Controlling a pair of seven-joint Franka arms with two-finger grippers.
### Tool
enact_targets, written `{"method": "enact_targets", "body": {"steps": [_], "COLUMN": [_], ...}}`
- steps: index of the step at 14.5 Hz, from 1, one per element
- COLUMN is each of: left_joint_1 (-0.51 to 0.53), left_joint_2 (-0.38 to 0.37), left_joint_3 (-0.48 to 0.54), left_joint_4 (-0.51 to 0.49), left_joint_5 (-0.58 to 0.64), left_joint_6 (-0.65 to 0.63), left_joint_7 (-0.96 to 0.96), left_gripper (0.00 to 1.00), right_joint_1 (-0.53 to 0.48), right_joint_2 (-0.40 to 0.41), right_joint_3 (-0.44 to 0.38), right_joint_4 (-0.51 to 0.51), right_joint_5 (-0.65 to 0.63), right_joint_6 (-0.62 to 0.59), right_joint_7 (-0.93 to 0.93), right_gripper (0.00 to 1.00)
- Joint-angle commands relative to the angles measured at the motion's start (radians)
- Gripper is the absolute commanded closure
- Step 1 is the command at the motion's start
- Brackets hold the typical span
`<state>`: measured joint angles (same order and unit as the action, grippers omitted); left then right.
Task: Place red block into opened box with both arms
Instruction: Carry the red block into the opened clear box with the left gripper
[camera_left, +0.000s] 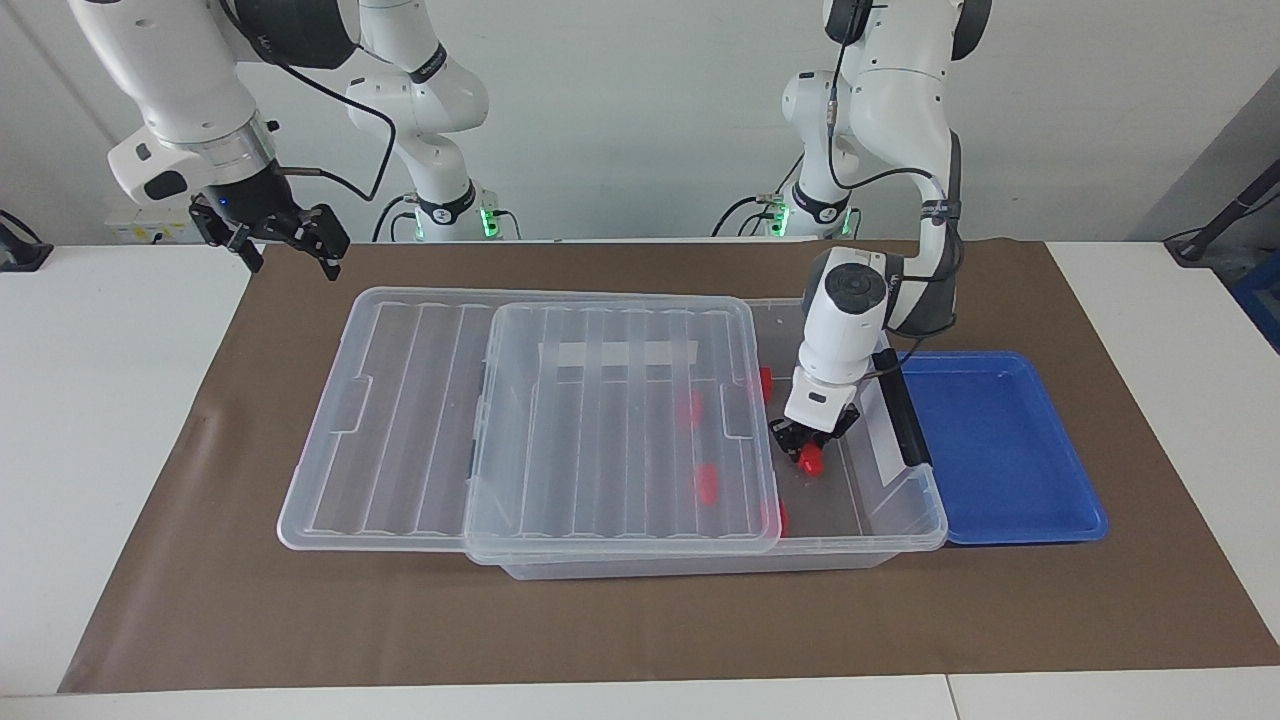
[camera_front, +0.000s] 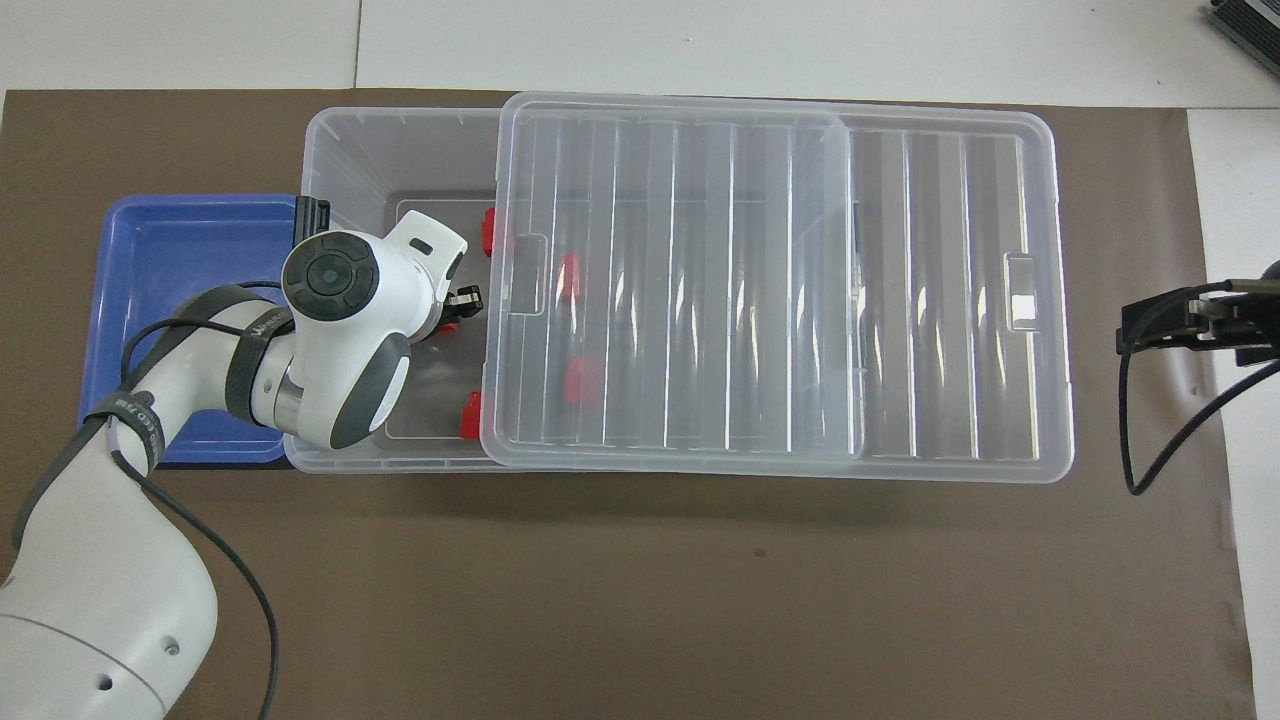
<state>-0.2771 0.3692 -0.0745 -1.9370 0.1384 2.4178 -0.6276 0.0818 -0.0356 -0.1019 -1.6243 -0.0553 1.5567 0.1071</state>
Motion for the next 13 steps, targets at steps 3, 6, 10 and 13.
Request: {"method": "enact_targets", "body": {"steps": [3,6,10,13], "left_joint_1": [-0.005,-0.01,-0.001,0.002], "left_joint_2": [-0.015,-0.032,-0.096,-0.148], "left_joint_3": [0.002,0.001,-0.001,0.002], "left_joint_4": [-0.027,-0.008,0.049,0.055], "left_joint_5": [0.023,0.023,0.003,-0.068], "left_joint_6": [-0.014,-0.071,-0.221,-0.278], "left_joint_7": [-0.017,-0.081,-0.093,-0.112], "left_gripper": [0.08,0.06,0.02,0.02], "right_joint_1": [-0.01,-0.008,-0.01,-0.013], "right_joint_2": [-0.018,-0.018,-0.018,-0.018], "right_joint_3": [0.005,0.005,0.005,0.005], "right_joint_4": [-0.025,-0.025,-0.025,-0.025], "right_joint_5": [0.02,0.02,0.02,0.02], "right_joint_6": [0.032,0.033,0.033,0.033], "right_joint_7": [-0.021,-0.023,-0.023,-0.023], "right_gripper": [0.0,0.0,0.0,0.0]}}
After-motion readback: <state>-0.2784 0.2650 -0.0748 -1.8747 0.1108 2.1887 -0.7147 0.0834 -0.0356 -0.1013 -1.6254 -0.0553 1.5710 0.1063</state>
